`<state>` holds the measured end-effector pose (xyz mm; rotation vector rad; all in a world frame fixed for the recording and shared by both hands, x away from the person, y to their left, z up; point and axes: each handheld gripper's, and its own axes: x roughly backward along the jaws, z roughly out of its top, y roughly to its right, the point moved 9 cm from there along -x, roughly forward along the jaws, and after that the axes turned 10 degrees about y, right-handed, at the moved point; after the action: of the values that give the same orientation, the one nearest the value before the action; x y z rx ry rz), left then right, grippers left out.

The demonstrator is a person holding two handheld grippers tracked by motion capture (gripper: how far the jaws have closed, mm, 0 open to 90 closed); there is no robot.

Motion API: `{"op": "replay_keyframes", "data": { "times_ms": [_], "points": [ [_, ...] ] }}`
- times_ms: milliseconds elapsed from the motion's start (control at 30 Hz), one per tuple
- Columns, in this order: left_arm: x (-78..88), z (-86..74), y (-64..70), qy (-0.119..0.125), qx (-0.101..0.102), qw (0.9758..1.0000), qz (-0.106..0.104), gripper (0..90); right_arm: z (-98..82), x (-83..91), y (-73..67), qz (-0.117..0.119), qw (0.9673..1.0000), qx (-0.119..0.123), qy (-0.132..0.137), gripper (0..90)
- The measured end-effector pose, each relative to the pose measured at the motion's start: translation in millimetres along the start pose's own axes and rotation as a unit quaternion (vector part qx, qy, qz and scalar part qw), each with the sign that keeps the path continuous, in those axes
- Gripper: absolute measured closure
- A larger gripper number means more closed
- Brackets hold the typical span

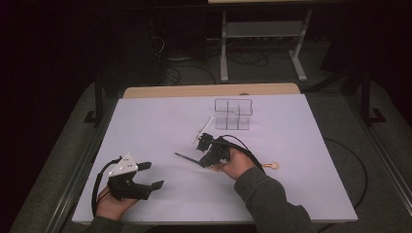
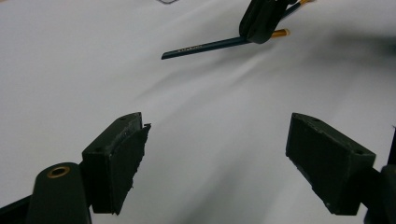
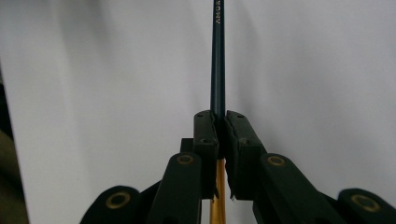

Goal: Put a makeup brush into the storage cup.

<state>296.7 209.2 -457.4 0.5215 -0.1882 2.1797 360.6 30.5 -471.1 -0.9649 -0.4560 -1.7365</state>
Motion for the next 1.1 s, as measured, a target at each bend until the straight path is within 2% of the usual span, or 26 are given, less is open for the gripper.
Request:
{"op": "replay_keyframes", "data": {
  "times_ms": [133, 167, 267, 333, 367, 467, 567, 833, 900, 1100],
  "points": [
    [-4.4, 2.3, 2.9, 0.001, 0.005, 0.9999, -0.010, 19.3, -3.5, 8.3, -1.9, 0.011, 0.9999, 0.003, 0.007, 83.0],
    [-6.1, 5.1, 4.5, 0.004, 0.004, 0.9999, -0.014, 19.3, -5.6, 13.1, -3.9, 0.021, 0.9997, 0.005, 0.010, 82.9],
    [-7.4, 7.5, 6.5, 0.001, -0.001, 0.9998, -0.020, 20.8, -6.9, 17.3, -6.1, 0.030, 0.9994, 0.011, 0.014, 82.9],
    [-9.2, 11.9, 9.8, -0.001, -0.007, 0.9996, -0.028, 22.1, -7.8, 24.3, -11.0, 0.040, 0.9987, 0.026, 0.020, 82.9],
    [-9.2, 11.9, 9.8, -0.001, -0.007, 0.9996, -0.028, 22.5, -7.8, 24.3, -11.0, 0.040, 0.9987, 0.026, 0.020, 82.9],
    [-11.3, 18.0, 11.9, -0.002, -0.015, 0.9993, -0.035, 23.8, -9.5, 32.5, -15.4, 0.044, 0.9976, 0.048, 0.024, 82.9],
    [-14.3, 26.2, 15.2, -0.001, -0.018, 0.9988, -0.046, 25.3, -12.1, 38.8, -17.0, 0.049, 0.9970, 0.052, 0.030, 82.9],
    [-18.2, 36.8, 20.7, -0.011, -0.037, 0.9974, -0.060, 29.5, -22.8, 54.5, -18.9, 0.059, 0.9956, 0.057, 0.045, 82.9],
    [-21.0, 39.2, 23.2, -0.008, -0.035, 0.9972, -0.065, 30.1, -24.5, 56.2, -18.8, 0.059, 0.9956, 0.058, 0.044, 82.9],
    [-28.6, 45.5, 30.0, -0.022, -0.054, 0.9948, -0.084, 33.5, -31.6, 59.9, -21.3, 0.074, 0.9938, 0.067, 0.049, 82.9]
  ]
}}
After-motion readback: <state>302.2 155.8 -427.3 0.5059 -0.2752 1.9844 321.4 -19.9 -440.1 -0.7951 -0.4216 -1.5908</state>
